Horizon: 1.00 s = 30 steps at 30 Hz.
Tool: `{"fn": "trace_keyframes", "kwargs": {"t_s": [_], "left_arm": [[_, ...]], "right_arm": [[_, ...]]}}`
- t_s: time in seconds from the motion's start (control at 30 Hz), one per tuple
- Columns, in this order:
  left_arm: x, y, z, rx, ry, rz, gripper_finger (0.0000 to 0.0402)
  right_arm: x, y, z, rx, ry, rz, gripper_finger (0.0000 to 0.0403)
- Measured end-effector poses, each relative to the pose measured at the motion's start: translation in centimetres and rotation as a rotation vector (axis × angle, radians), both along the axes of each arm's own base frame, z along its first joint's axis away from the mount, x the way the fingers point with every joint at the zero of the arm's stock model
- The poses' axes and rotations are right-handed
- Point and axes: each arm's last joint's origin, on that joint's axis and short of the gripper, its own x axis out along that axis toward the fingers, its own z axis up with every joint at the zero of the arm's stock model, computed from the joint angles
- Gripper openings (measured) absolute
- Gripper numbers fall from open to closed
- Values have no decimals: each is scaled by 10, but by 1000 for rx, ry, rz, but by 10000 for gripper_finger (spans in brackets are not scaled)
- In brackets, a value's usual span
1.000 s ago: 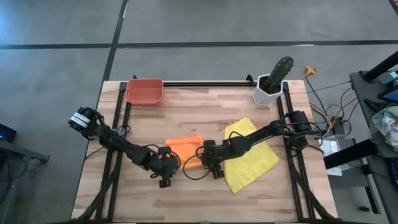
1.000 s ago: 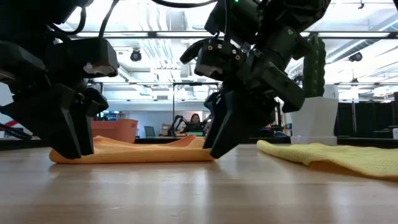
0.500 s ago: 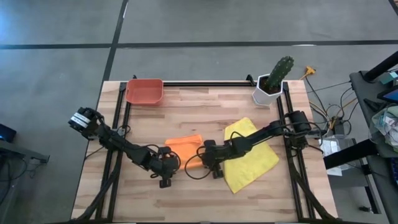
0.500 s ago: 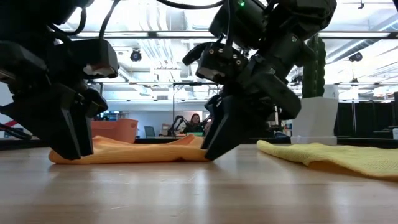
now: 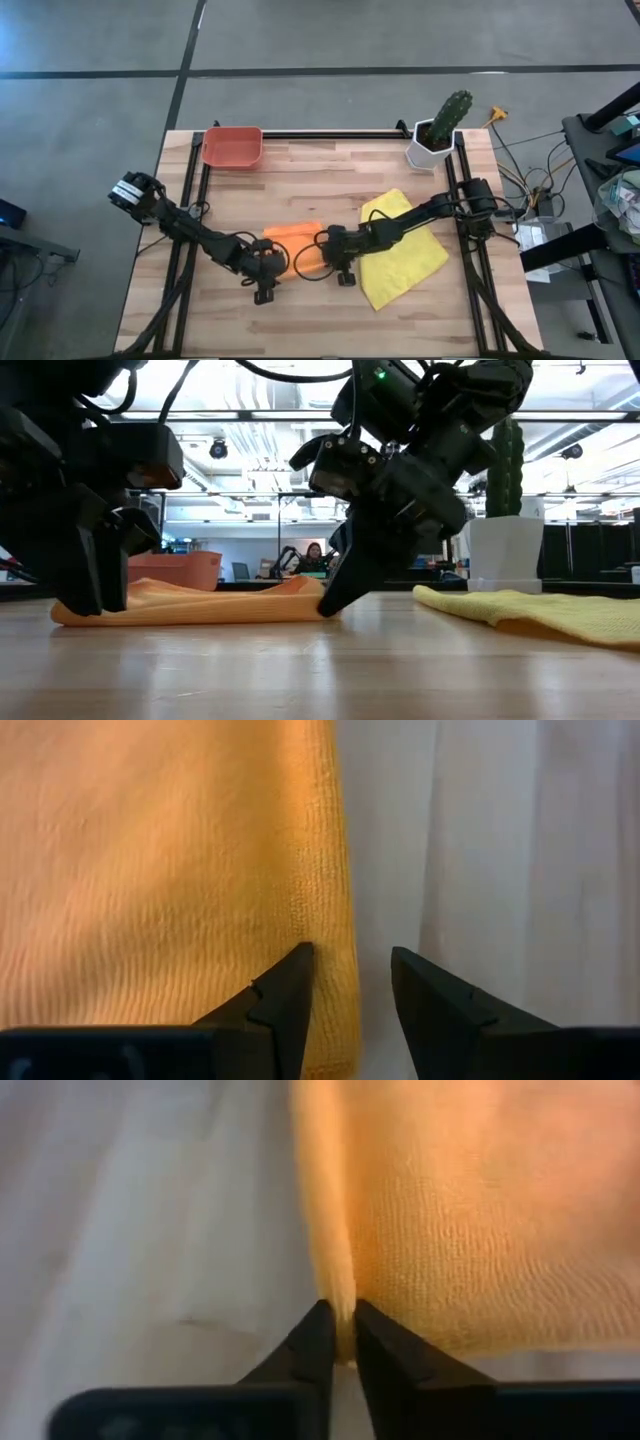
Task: Roll microfiber towels into tight, uniform cylinder then place into a basket
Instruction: Roll the orange towel
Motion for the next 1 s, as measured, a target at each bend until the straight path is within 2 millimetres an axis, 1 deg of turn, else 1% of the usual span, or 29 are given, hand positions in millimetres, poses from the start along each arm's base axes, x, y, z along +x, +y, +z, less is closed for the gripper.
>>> {"fn": "trace_keyframes", "kwargs": {"t_s": [0.07, 0.2, 0.3, 0.43, 0.5, 0.67, 0.77, 0.83, 0.9, 1.0], "left_arm": [[-1, 0, 1, -13, 9, -7, 125], [-2, -1, 4, -78, 30, -7, 115], [-3, -3, 7, -153, 51, -4, 82], [-8, -3, 10, -194, 87, -2, 20], [-8, -3, 14, -204, 63, -4, 6], [-8, -2, 17, -206, 50, -7, 12], [-9, -4, 23, -231, 22, -34, 12], [-10, -6, 33, -244, -38, -77, 12], [-12, -7, 48, -252, -138, -106, 12], [-16, -4, 68, -214, -269, -88, 12]], "right_arm": [[-1, 2, 3, 50, 12, 5, 16], [-3, 3, 8, 145, 48, -6, 12], [-3, 3, 10, 209, 70, -4, 10], [-5, 3, 9, 246, 104, -16, 10], [-5, 3, 10, 259, 104, -13, 10], [-5, 3, 11, 291, 112, -10, 9], [-4, 2, 12, 339, 126, -21, 9], [-4, 2, 13, 359, 132, -24, 9], [-4, 2, 16, 375, 130, -21, 9], [-4, 2, 23, 388, 116, -19, 9]]}}
